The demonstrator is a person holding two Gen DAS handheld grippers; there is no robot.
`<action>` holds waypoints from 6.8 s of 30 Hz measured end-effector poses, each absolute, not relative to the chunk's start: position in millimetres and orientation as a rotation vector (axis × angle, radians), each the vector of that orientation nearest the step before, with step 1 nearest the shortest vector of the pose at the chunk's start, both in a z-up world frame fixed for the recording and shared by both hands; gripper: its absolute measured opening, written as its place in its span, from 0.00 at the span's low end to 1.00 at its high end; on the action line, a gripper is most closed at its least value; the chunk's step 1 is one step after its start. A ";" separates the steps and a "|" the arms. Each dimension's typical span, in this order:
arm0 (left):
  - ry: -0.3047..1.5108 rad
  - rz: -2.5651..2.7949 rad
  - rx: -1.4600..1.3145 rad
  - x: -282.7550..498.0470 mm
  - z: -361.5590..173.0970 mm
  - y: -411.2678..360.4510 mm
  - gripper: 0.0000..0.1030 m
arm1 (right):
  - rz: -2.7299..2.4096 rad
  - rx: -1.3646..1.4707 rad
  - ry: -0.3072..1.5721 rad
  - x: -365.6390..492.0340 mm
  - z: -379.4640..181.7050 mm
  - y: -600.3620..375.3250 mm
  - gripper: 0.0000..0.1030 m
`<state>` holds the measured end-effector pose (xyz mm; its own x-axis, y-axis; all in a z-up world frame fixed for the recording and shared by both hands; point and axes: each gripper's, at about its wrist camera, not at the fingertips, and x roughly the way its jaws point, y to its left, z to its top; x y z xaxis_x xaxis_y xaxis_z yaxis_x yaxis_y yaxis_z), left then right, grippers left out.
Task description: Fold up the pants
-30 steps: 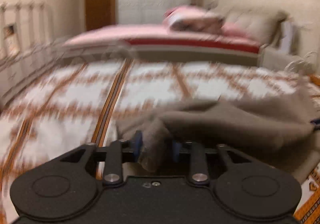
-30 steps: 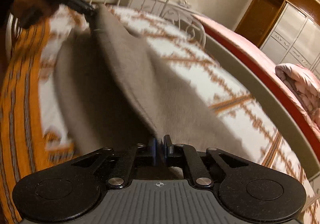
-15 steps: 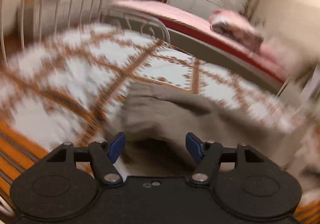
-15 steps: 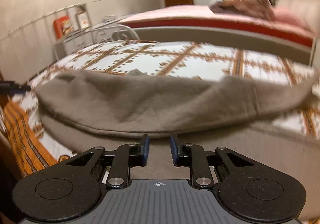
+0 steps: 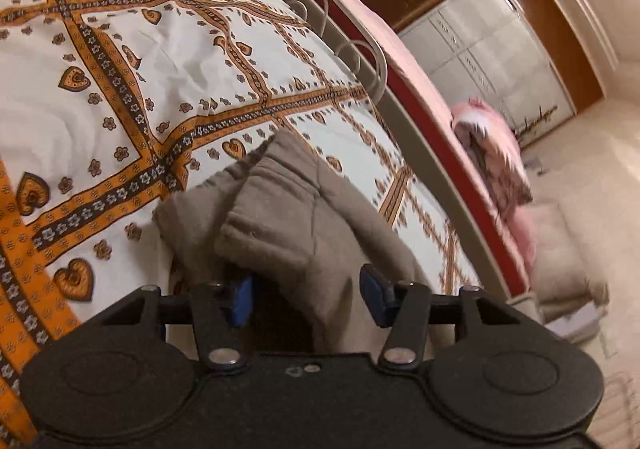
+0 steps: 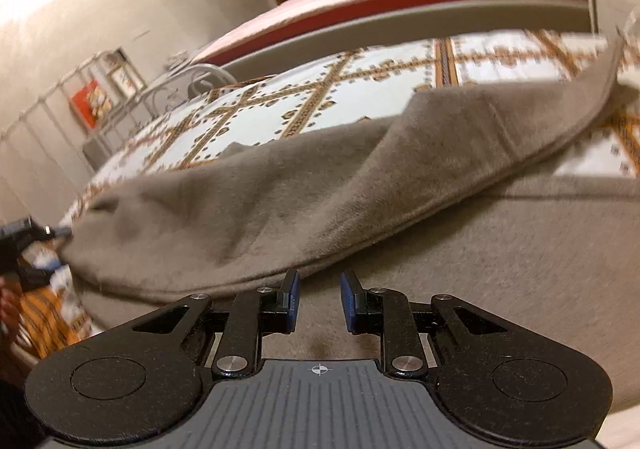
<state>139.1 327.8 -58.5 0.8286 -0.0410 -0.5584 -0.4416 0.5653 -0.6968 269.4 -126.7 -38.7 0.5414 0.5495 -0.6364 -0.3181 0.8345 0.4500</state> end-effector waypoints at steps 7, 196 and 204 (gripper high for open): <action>0.554 0.233 -0.930 148.1 -61.4 335.1 0.19 | 0.468 0.679 0.898 295.5 -66.4 -158.3 0.39; 0.643 0.389 -0.477 135.9 -51.7 341.1 0.15 | 0.082 0.518 0.739 229.0 6.6 -350.9 0.40; 0.535 0.345 -0.261 157.6 -5.5 286.3 0.21 | 0.196 0.431 0.757 245.3 9.2 -295.1 0.40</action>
